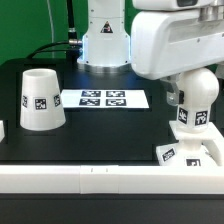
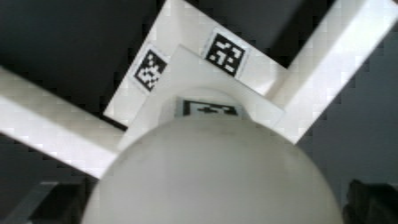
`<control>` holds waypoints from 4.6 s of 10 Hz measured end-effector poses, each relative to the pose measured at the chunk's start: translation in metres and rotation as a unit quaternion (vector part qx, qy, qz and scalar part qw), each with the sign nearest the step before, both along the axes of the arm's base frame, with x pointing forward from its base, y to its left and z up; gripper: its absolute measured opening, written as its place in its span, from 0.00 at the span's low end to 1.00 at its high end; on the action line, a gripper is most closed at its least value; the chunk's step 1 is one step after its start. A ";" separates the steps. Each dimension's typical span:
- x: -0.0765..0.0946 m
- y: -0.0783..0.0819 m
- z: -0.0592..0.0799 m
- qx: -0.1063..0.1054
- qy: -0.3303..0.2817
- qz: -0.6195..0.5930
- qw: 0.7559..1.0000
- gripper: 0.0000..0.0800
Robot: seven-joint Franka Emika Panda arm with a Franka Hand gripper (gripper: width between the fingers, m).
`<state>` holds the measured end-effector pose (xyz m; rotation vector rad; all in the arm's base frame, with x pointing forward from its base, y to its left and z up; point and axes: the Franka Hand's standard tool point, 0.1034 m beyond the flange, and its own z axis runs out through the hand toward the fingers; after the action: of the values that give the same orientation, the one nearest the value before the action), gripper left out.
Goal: Assemble lamp
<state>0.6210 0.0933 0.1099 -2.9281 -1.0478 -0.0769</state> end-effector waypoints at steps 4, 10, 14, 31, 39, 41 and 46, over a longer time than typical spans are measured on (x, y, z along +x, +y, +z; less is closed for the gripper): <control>0.005 -0.003 0.003 -0.022 -0.012 0.186 0.982 0.87; 0.005 0.000 0.003 -0.054 -0.012 0.378 0.924 0.87; 0.005 0.000 0.003 -0.071 -0.009 0.488 0.870 0.87; 0.003 -0.013 0.002 -0.059 -0.002 0.218 0.974 0.72; 0.000 -0.012 0.006 -0.052 0.005 0.003 0.999 0.79; 0.000 -0.012 0.005 -0.053 0.006 0.008 0.999 0.85; -0.044 -0.048 0.011 -0.059 0.028 0.029 0.997 0.87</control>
Offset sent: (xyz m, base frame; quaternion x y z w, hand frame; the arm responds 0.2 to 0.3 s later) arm 0.0114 0.0027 0.0037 -0.0027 -0.0107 -0.2465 0.9691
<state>0.5767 0.0448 0.1214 -2.9811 -1.1676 0.0694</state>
